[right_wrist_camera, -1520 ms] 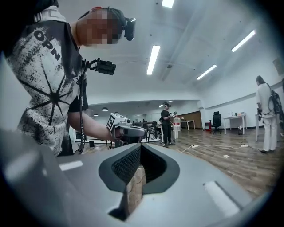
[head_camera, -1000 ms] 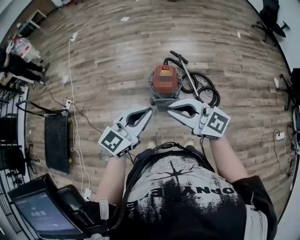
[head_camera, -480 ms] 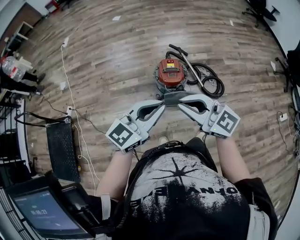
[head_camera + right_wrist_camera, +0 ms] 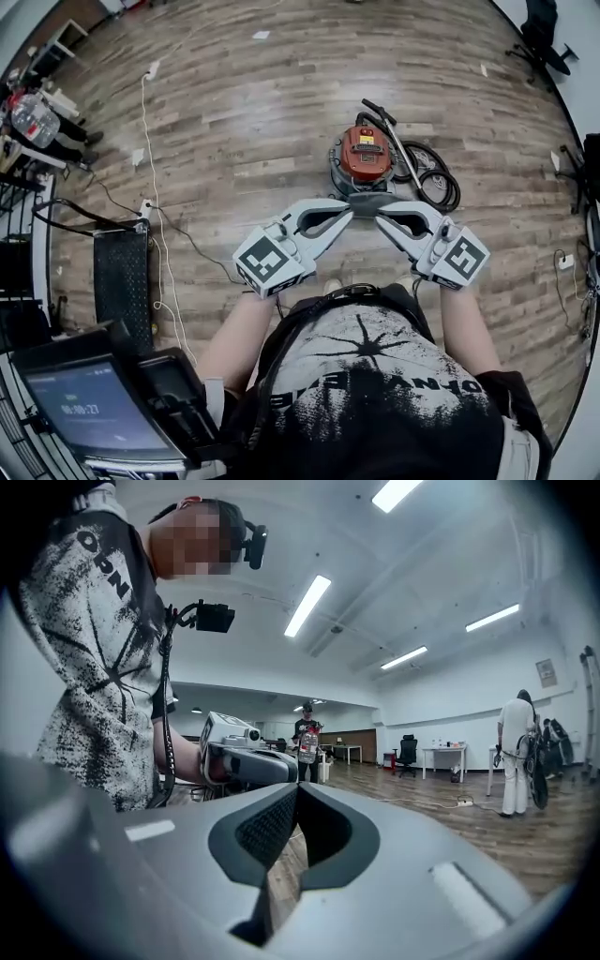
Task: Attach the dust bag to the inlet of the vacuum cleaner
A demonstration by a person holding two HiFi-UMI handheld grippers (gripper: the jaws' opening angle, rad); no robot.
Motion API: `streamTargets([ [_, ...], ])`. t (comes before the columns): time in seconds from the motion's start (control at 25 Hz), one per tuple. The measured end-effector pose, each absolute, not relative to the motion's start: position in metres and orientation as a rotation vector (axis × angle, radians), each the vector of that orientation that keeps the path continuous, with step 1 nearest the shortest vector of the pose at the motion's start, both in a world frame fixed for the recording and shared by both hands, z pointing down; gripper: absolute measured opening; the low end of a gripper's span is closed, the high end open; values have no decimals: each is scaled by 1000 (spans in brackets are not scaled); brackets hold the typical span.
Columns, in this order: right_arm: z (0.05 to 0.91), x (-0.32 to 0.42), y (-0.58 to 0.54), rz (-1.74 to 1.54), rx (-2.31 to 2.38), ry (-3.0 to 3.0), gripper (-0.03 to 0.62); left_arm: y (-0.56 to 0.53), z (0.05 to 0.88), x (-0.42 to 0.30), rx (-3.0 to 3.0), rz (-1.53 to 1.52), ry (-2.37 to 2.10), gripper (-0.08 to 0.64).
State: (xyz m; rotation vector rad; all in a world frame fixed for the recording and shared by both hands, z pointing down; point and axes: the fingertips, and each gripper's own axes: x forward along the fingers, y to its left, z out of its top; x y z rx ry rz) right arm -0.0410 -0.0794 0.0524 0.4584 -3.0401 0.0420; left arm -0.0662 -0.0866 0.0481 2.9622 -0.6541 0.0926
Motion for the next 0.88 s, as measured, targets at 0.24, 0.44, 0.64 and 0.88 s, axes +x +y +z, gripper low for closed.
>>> streamTargets([
  [0.24,52,-50,-84,9,421,-3039,6,-84,52,-74,2967,91,-691,3],
  [0.44,47,-59,-86,-65,394,-3075,5,-81,54,-78,2977,106,-717,3],
  [0.64,46,-62,-88,-79,383,-3080,5,-81,55,-81,2961,100,-737,3],
  [0.88,42,-64,-90,-73,399,-3083,5,-83,56,-84,2959,119,-756,3],
])
